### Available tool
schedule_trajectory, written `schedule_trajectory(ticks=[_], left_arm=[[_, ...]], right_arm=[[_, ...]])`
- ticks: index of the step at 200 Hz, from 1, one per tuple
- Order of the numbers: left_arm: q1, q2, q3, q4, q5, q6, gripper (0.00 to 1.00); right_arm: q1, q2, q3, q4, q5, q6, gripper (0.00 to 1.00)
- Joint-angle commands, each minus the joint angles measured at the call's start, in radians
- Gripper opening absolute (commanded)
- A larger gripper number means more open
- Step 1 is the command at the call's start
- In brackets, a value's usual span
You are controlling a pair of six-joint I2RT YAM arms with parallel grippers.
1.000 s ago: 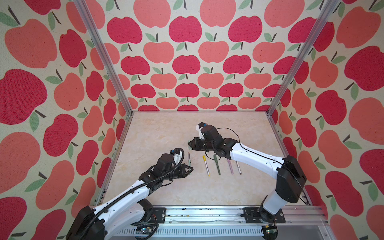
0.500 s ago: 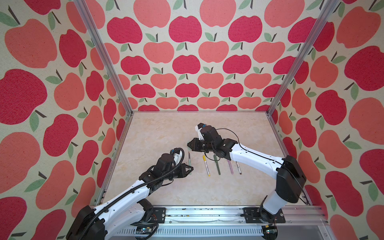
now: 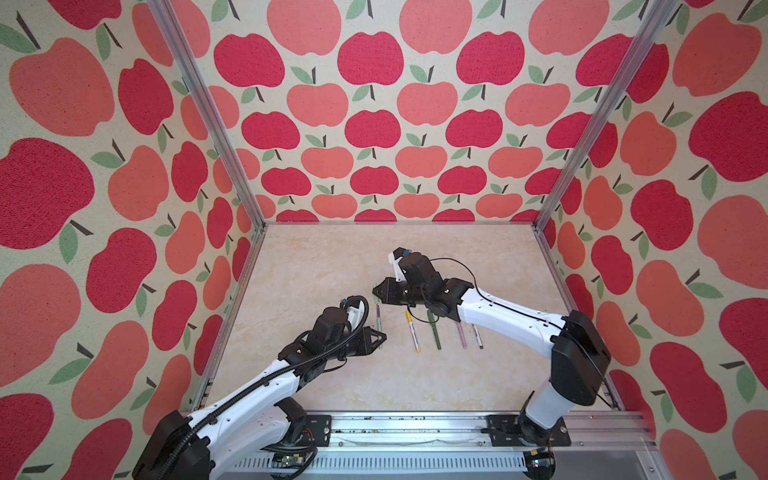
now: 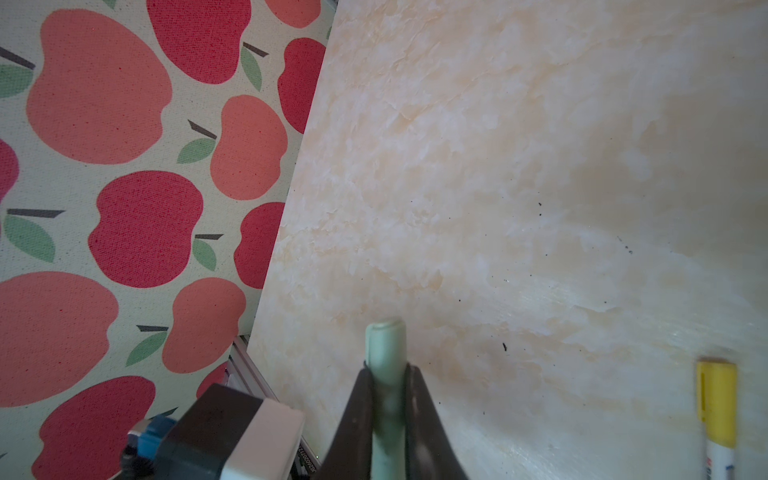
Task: Insert the pens into the pen caps
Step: 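Lower the cap onto the fountain pen nib with the right gripper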
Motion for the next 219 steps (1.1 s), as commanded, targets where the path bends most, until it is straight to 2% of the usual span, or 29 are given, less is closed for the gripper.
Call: schedule_trajectory(ticks=[1, 160, 219], left_arm=[[-0.005, -0.015, 0.028, 0.012, -0.020, 0.008, 0.00], [-0.006, -0.042, 0.026, 0.001, -0.028, 0.008, 0.00], [-0.012, -0.021, 0.008, 0.021, -0.015, -0.006, 0.00]], right_arm=[[0.008, 0.012, -0.013, -0.004, 0.008, -0.013, 0.04], [0.016, 0.007, -0.034, 0.017, 0.040, -0.050, 0.04], [-0.013, -0.001, 0.005, 0.007, 0.045, -0.077, 0.03]])
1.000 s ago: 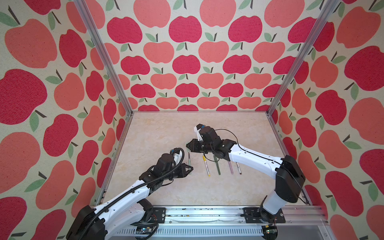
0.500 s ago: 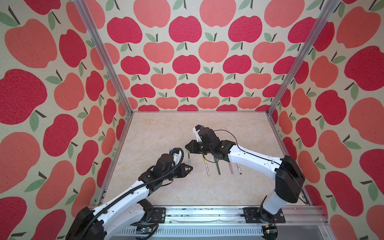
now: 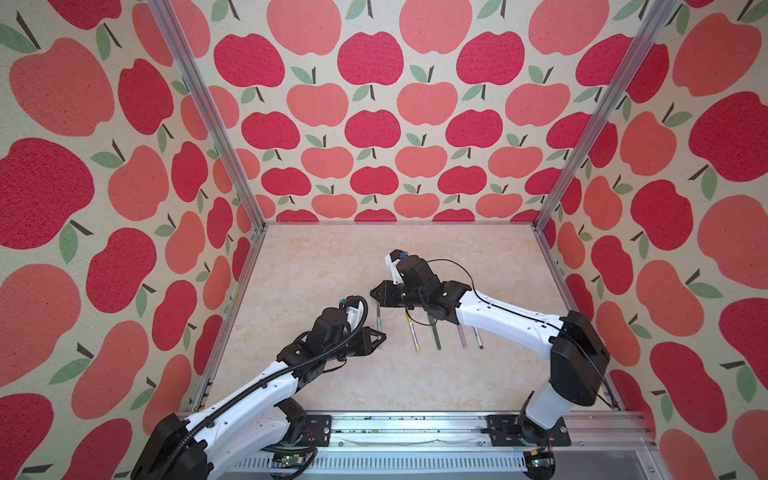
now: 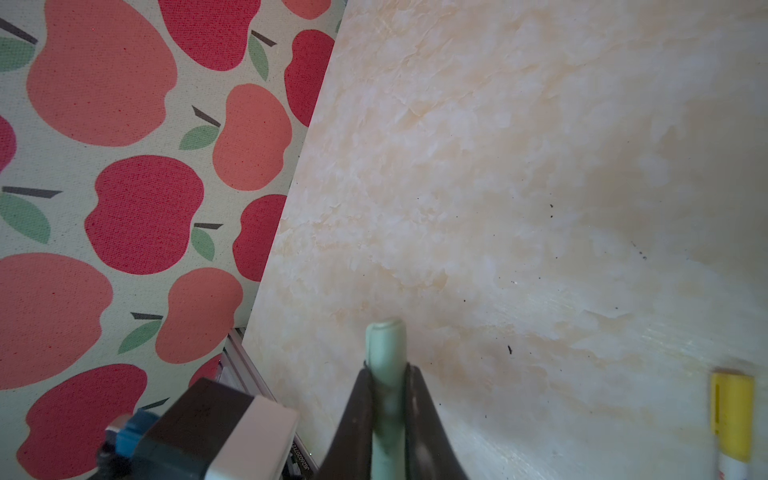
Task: Insert the pens into the pen caps
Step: 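Lower the cap onto the fountain pen nib with the right gripper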
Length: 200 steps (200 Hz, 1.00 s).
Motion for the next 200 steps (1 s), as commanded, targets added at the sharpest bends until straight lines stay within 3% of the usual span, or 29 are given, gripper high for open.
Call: schedule_trajectory(ticks=[1, 200], left_arm=[[-0.007, -0.001, 0.008, 0.028, -0.002, -0.005, 0.00], [-0.013, 0.003, 0.011, 0.030, -0.010, -0.004, 0.00]], right_arm=[[-0.025, -0.003, 0.019, -0.020, 0.036, -0.043, 0.03], [-0.015, -0.001, 0.037, -0.017, 0.009, -0.036, 0.03]])
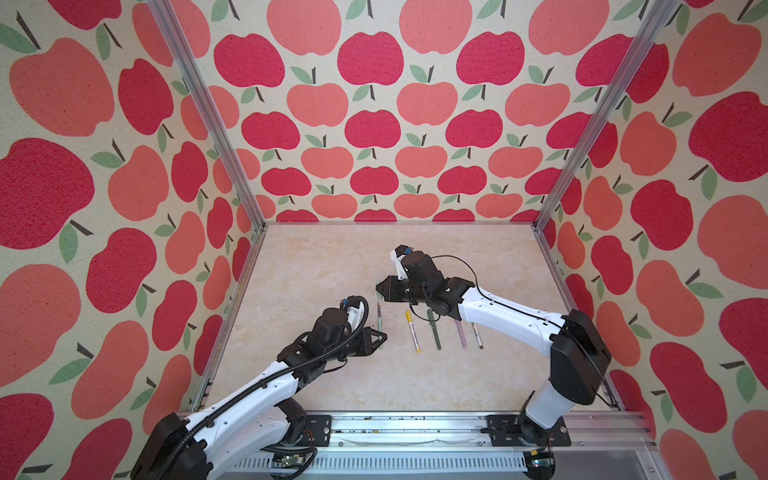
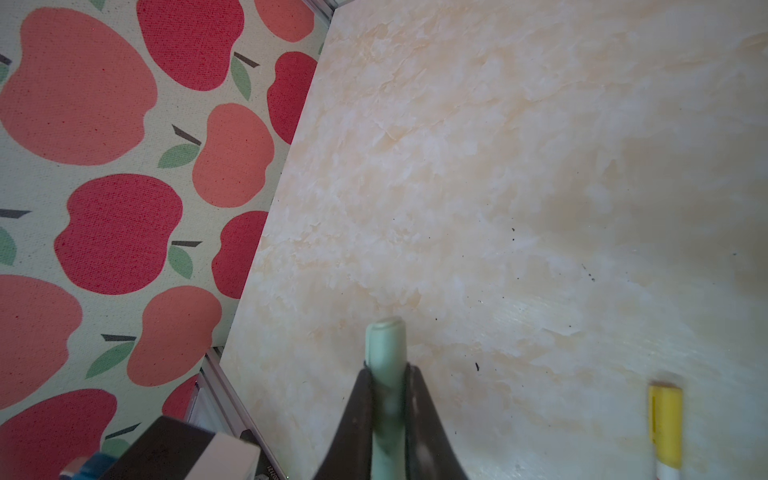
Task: Insert the pens into the pen caps
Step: 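Lower the cap onto the fountain pen nib with the right gripper, then press the cap down onto the pen held by the left gripper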
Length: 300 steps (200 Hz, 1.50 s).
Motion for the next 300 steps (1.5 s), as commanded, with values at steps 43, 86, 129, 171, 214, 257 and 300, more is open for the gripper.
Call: schedule_trajectory(ticks=[43, 86, 129, 171, 214, 257, 300], left_arm=[[-0.004, 0.004, 0.009, 0.021, -0.012, -0.003, 0.00], [-0.005, -0.005, 0.008, 0.016, -0.020, -0.002, 0.00], [-0.003, -0.012, 0.009, 0.013, -0.027, -0.001, 0.00], [-0.004, -0.012, 0.011, 0.014, -0.030, -0.001, 0.00], [-0.003, -0.025, 0.014, 0.010, -0.040, -0.001, 0.00], [-0.004, -0.034, 0.014, 0.008, -0.044, -0.001, 0.00], [-0.005, -0.039, 0.012, 0.004, -0.053, -0.001, 0.00]], right_arm=[[0.024, -0.009, 0.025, -0.009, -0.012, 0.003, 0.03], [0.031, -0.022, 0.022, -0.017, 0.000, -0.002, 0.03], [0.035, -0.033, 0.015, -0.025, 0.008, -0.006, 0.03], [0.040, -0.046, 0.001, -0.028, 0.015, -0.008, 0.03], [0.043, -0.061, -0.020, -0.034, 0.025, -0.010, 0.03], [0.046, -0.064, -0.051, -0.026, 0.036, -0.013, 0.03], [0.056, -0.066, -0.069, -0.011, 0.034, 0.000, 0.03]])
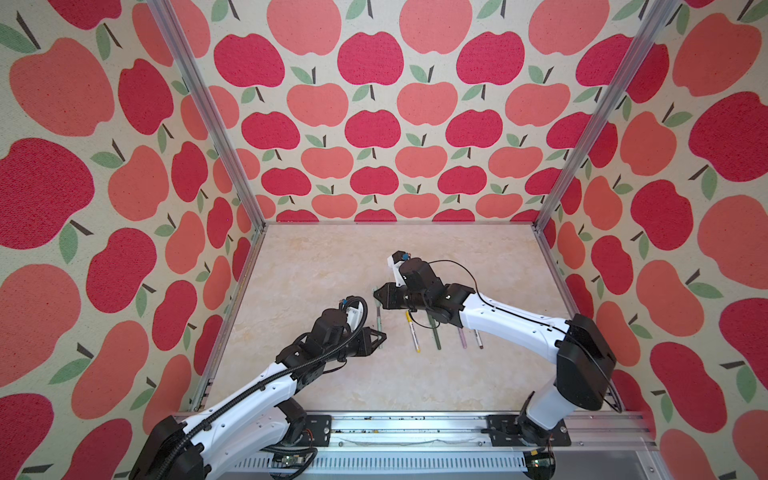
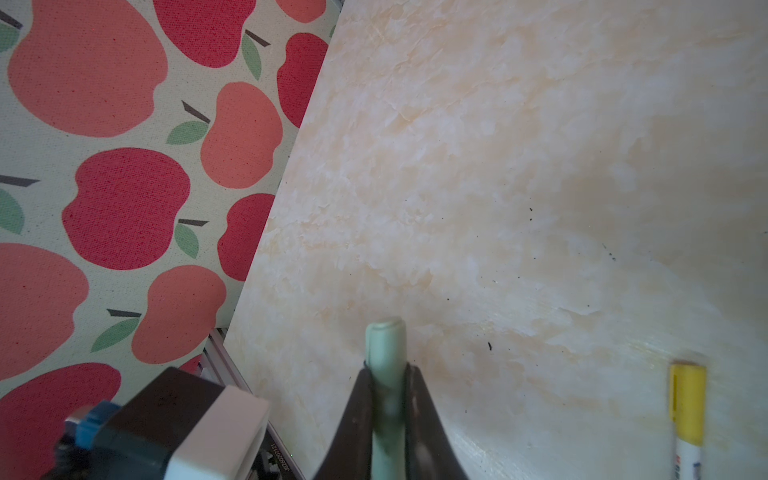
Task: Insert the pens into the pen caps
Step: 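Press the cap down onto the pen held by the left gripper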
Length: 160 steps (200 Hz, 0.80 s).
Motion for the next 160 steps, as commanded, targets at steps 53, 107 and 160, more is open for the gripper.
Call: schedule_trajectory(ticks=[53, 107, 160], left_arm=[[-0.001, -0.040, 0.006, 0.016, -0.056, 0.000, 0.00], [0.000, -0.042, 0.005, 0.025, -0.065, 0.003, 0.00], [0.000, -0.057, -0.009, 0.032, -0.075, 0.000, 0.00]], right_arm=[[0.031, -0.054, -0.070, 0.002, 0.027, 0.029, 0.03], [0.041, -0.057, -0.077, 0.024, 0.021, 0.055, 0.03], [0.054, -0.072, -0.079, 0.011, 0.029, 0.055, 0.03]])
